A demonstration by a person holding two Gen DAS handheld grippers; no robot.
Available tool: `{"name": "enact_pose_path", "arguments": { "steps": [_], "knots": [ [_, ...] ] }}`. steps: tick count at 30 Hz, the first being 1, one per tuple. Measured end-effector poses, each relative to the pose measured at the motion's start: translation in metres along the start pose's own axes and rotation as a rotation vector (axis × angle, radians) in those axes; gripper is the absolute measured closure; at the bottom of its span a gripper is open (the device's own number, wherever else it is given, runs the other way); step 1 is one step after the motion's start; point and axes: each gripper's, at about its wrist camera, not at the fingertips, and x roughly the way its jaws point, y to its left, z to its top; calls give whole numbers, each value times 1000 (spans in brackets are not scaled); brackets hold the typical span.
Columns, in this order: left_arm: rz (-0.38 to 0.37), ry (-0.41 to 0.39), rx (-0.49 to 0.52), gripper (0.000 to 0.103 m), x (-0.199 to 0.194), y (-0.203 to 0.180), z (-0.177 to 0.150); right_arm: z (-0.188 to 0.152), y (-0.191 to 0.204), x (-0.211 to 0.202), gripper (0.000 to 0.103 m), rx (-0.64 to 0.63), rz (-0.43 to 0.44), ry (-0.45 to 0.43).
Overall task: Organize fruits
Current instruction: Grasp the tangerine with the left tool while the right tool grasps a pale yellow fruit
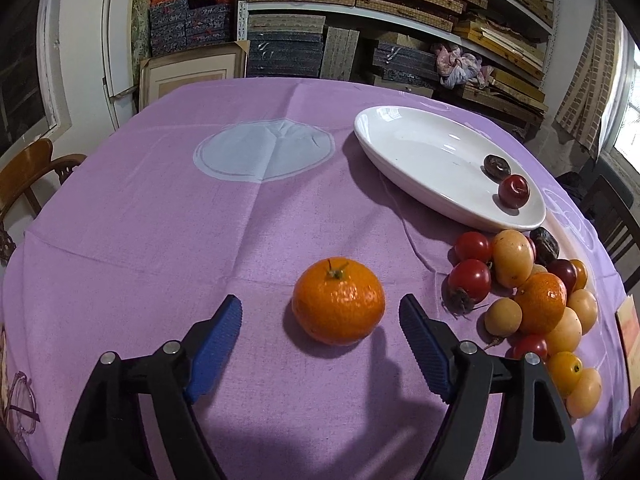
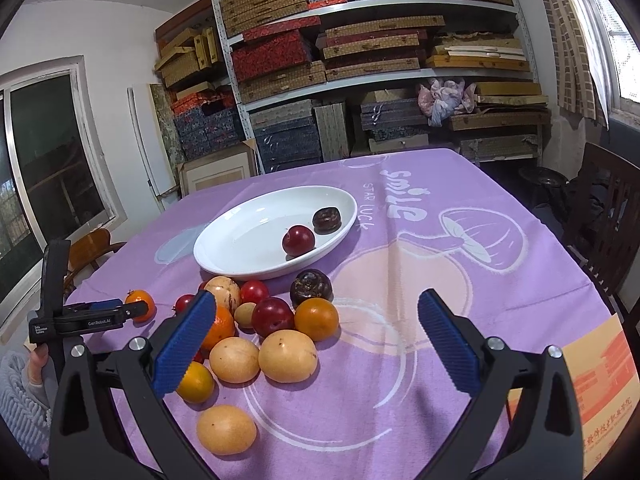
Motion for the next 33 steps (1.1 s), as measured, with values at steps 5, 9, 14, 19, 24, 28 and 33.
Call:
{"name": "enact_pose_path", "arguments": {
  "steps": [5, 9, 14, 19, 24, 28, 33],
  "knots": [
    [-29, 29, 3, 55, 6, -1, -1, -1, 2, 1, 4, -11, 6, 5],
    [-25, 28, 10, 55, 5, -3, -1, -2, 6, 2, 4, -28, 18, 14],
    [-17, 26, 23, 55, 6, -6, 0, -5, 14, 6, 4, -46, 77, 74],
    [-17, 26, 17, 55, 6, -5, 1, -29, 44, 8, 4, -154, 101, 222],
    [-13, 23, 16, 55, 5, -4, 2, -55, 69, 7, 12, -271, 67, 295],
    [-9, 18, 14, 55, 3, -3, 1, -62, 72, 15, 31, -282, 77, 352],
    [-11, 25, 6, 55, 4, -1, 0, -67, 78, 21, 33, -321, 64, 362]
  ]
}}
